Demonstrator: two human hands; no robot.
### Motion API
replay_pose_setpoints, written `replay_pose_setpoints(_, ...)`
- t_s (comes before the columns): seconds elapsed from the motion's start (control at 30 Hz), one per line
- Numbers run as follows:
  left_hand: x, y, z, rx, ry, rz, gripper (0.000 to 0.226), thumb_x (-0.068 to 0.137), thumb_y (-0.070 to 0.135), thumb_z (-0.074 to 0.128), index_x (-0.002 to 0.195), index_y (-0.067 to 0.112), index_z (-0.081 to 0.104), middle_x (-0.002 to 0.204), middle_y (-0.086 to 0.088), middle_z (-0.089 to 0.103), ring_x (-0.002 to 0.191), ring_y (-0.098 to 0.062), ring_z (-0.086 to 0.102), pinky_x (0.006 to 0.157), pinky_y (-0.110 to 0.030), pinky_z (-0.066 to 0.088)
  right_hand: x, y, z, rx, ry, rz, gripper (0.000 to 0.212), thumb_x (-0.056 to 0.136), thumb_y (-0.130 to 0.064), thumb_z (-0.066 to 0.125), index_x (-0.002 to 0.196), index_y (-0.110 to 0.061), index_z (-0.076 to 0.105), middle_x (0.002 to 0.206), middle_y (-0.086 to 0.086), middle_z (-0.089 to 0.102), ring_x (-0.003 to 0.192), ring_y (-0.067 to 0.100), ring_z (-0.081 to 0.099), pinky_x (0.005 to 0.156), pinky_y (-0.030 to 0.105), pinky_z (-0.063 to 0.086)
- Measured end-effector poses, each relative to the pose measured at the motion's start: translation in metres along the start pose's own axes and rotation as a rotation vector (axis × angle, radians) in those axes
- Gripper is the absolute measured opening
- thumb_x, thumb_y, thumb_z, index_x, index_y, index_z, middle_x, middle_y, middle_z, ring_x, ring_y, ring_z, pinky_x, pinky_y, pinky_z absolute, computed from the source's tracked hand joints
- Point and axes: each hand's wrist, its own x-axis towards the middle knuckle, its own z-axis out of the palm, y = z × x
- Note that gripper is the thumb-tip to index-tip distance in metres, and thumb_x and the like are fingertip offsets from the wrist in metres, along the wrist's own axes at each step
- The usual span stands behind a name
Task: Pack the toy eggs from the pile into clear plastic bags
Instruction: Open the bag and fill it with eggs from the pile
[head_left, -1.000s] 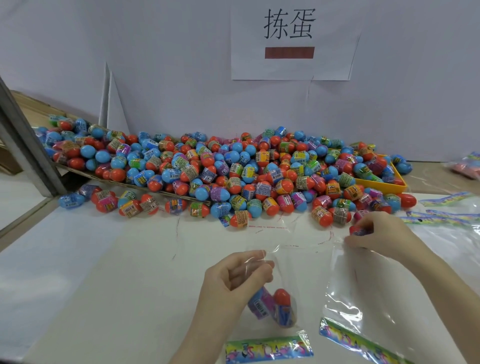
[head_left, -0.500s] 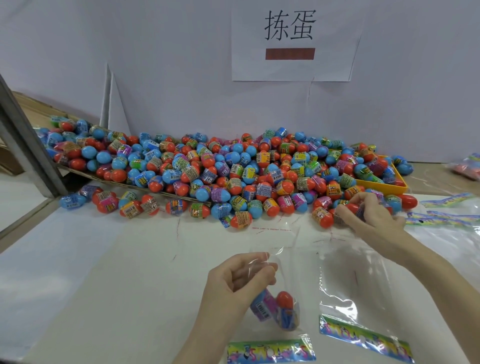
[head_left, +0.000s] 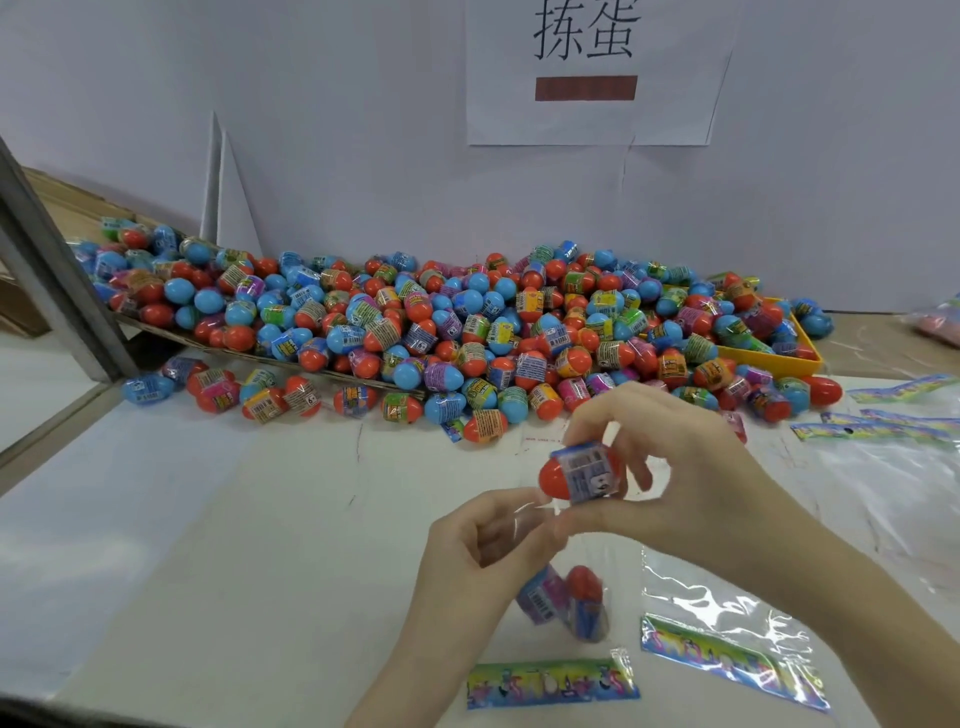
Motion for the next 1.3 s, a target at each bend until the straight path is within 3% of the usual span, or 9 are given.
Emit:
replay_pose_setpoints(0.13,-0.002,-0.001,-0.001,0.05,-0.012,0.008,0.022,0.073,0.005,0.071,0.087,0.022,0.07,0.083,0.002,0.075,0.081,-0.016,0.071,0.076,-0.024,0.056,0.003,0.001,0.002,-0.097,-0.017,0.11,0.04,0.053,-0.04,0.08,0.087,-0.028,0.062,0.077,-0.021,0.05,0.072,-0.003,0.049,0.051,0.013,0.036)
replay_pose_setpoints(0.23,-0.003,-0.002,-0.003,0.067,-0.016,0.011,0.024,0.077,-0.001,0.068,0.089,0.02,0.069,0.085,0.003,0.075,0.083,-0.016,0.071,0.078,-0.025,0.056,0.002,0.001,0.0,-0.277,0.02,0.081,0.049,0.051,-0.056,0.068,0.087,-0.024,0.07,0.069,-0.023,0.046,0.051,-0.003,0.04,0.051,0.01,0.023)
replay_pose_setpoints(0.37,-0.004,0.001,-0.003,0.053,-0.04,0.016,0.025,0.077,0.002,0.068,0.088,0.024,0.069,0.083,0.005,0.075,0.082,-0.011,0.07,0.071,-0.018,0.054,0.005,0.001,-0.006,-0.254,-0.092,0.087,0.07,0.048,-0.074,0.045,0.098,-0.033,0.07,0.07,-0.033,0.04,0.067,-0.008,0.042,0.057,0.01,0.024)
replay_pose_setpoints(0.57,-0.005,0.002,-0.002,0.002,-0.074,0.033,0.021,0.07,0.011,0.071,0.087,0.024,0.07,0.08,0.004,0.074,0.076,-0.007,0.07,0.064,-0.013,0.051,0.004,0.005,-0.006,0.038,-0.222,0.076,0.04,0.056,-0.061,0.056,0.095,-0.061,0.046,0.085,-0.039,0.055,0.091,-0.009,0.044,0.072,0.01,0.039)
replay_pose_setpoints(0.7,-0.005,0.003,-0.003,-0.009,-0.081,0.047,0.027,0.059,0.026,0.07,0.087,0.026,0.07,0.083,0.006,0.075,0.08,-0.007,0.07,0.067,-0.013,0.051,0.002,0.005,-0.009,0.11,-0.192,0.059,0.035,0.059,-0.051,0.065,0.093,-0.054,0.056,0.091,-0.023,0.056,0.088,0.002,0.048,0.072,0.008,0.038)
replay_pose_setpoints(0.83,-0.004,0.002,-0.003,-0.003,-0.071,0.048,0.031,0.058,0.026,0.07,0.089,0.024,0.069,0.084,0.009,0.074,0.081,-0.005,0.069,0.068,-0.012,0.051,0.003,0.002,-0.012,0.098,-0.093,0.049,0.038,0.049,-0.047,0.073,0.085,-0.045,0.058,0.074,-0.025,0.057,0.078,-0.001,0.05,0.064,0.01,0.041)
replay_pose_setpoints(0.97,-0.004,0.0,-0.004,-0.001,-0.08,0.045,0.036,0.057,0.028,0.071,0.092,0.024,0.068,0.088,0.007,0.074,0.086,-0.01,0.07,0.079,-0.018,0.053,0.002,-0.002,-0.013,0.189,0.041,0.09,0.041,0.049,-0.054,0.066,0.084,-0.034,0.056,0.085,-0.022,0.06,0.069,-0.001,0.051,0.058,0.007,0.039)
replay_pose_setpoints(1.07,-0.004,0.0,-0.005,-0.008,-0.087,0.041,0.038,0.056,0.031,0.071,0.093,0.026,0.068,0.089,0.008,0.074,0.086,-0.009,0.07,0.08,-0.018,0.053,0.002,-0.007,-0.012,0.254,0.1,0.108,0.043,0.056,-0.054,0.064,0.088,-0.027,0.057,0.082,-0.014,0.064,0.069,0.008,0.056,0.058,0.018,0.047)
replay_pose_setpoints(1.3,-0.003,-0.001,-0.005,-0.006,-0.089,0.039,0.034,0.057,0.03,0.071,0.091,0.027,0.068,0.09,0.009,0.074,0.086,-0.01,0.07,0.078,-0.017,0.053,0.004,-0.011,-0.009,-0.071,0.098,0.012,0.044,0.065,-0.054,0.057,0.095,-0.024,0.066,0.089,-0.012,0.056,0.079,0.008,0.052,0.069,0.016,0.042)
